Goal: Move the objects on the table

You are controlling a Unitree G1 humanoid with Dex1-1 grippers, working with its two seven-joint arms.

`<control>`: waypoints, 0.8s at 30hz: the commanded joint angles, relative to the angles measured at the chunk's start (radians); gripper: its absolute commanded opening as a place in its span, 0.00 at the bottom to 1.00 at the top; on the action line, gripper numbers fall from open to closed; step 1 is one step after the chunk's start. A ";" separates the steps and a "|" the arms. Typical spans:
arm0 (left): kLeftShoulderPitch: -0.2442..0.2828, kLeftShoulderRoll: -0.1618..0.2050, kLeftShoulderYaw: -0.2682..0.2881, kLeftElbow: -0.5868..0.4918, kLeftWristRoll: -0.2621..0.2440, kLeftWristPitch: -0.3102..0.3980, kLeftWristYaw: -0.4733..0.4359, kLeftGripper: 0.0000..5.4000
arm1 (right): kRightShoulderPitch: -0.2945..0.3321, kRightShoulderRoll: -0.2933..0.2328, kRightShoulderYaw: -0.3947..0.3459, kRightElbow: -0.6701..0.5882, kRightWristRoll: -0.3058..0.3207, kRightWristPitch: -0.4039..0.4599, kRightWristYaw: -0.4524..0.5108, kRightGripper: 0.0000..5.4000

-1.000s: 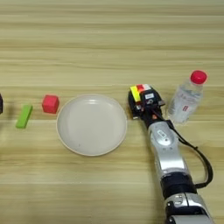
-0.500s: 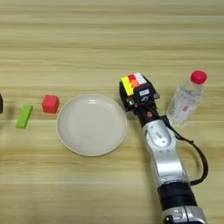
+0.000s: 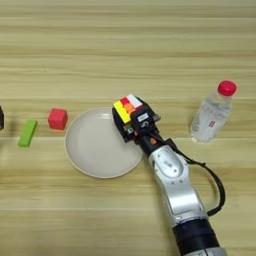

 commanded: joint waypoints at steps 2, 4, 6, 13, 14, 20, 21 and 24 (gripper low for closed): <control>0.003 0.005 -0.006 -0.005 0.009 0.007 0.007 1.00 | 0.001 0.004 0.026 0.020 -0.010 0.036 0.017 0.62; 0.004 0.005 -0.006 -0.006 0.009 0.007 0.007 1.00 | 0.002 0.009 0.039 0.030 -0.011 0.039 0.022 0.62; 0.005 0.006 -0.005 -0.006 0.009 0.007 0.008 1.00 | -0.001 0.016 0.052 0.046 -0.013 0.037 0.029 0.62; 0.005 0.007 -0.005 -0.006 0.008 0.006 0.009 1.00 | -0.026 0.043 0.091 0.098 -0.029 0.022 0.037 0.62; 0.006 0.007 -0.004 -0.008 0.008 0.006 0.009 1.00 | -0.030 0.044 0.093 0.105 -0.030 0.021 0.037 0.62; 0.014 0.005 -0.005 -0.019 0.007 0.008 0.011 1.00 | -0.035 0.042 0.091 0.119 -0.033 0.020 0.040 0.80; 0.014 0.005 -0.005 -0.020 0.007 0.009 0.011 1.00 | -0.035 0.042 0.090 0.120 -0.033 0.020 0.039 0.83; 0.015 0.005 -0.005 -0.021 0.007 0.009 0.012 1.00 | -0.036 0.042 0.086 0.123 -0.034 0.021 0.038 0.88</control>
